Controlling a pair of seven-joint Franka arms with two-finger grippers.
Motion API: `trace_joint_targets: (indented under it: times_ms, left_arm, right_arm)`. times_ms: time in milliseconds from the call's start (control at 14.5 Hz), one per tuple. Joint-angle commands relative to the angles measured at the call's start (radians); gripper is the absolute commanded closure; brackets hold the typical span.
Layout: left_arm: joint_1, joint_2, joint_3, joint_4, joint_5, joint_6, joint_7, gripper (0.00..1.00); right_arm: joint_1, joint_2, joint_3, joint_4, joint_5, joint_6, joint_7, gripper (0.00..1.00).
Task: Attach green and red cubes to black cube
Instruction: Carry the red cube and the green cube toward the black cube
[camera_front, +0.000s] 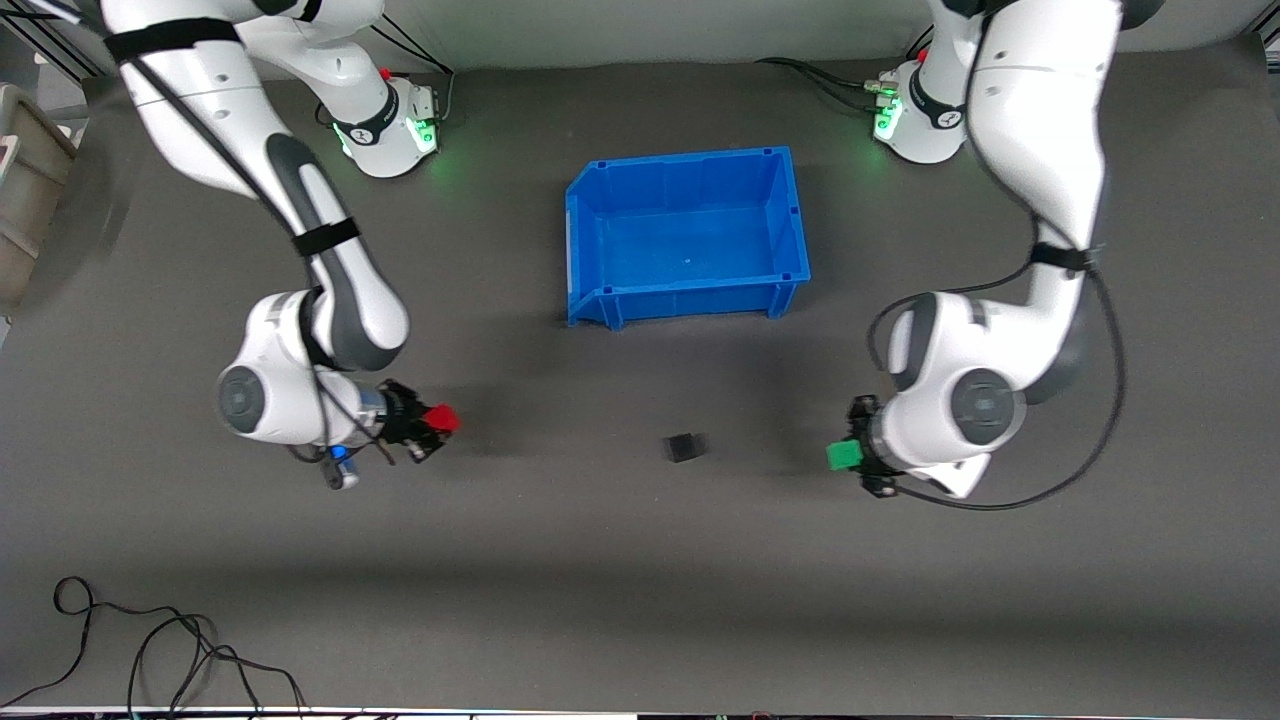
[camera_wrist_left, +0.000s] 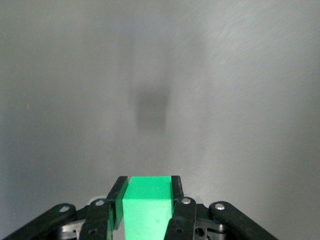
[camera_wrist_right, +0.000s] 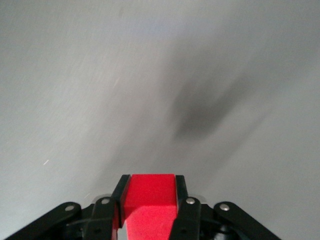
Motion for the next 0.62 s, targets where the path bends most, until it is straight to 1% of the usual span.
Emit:
trace_joint_targets:
  times_ms: [0,138,207,414,552]
  left_arm:
    - [-0.04,0.058,-0.001,0.07,-0.007,0.01,-0.161,1.0]
    - [-0.07,0.076,-0.021,0.068,0.003,0.09,-0.274,1.0]
    - [-0.086,0.096,-0.028,0.071,0.001,0.107,-0.304,1.0]
    - [-0.098,0.159,-0.073,0.132,0.001,0.118,-0.298,1.0]
    - [-0.109,0.182,-0.103,0.148,0.01,0.118,-0.296,1.0]
  right_arm:
    - [0.098,0.052,-0.012,0.111,0.021,-0.008,0.296,1.0]
    - [0.145,0.102,-0.014,0.183,0.018,-0.007,0.458,1.0]
    - [0.159,0.122,-0.014,0.211,0.015,-0.007,0.51,1.0]
    - [0.223,0.201,-0.017,0.306,0.005,-0.007,0.659,1.0]
    - [0.254,0.262,-0.018,0.369,0.005,0.021,0.751,1.0]
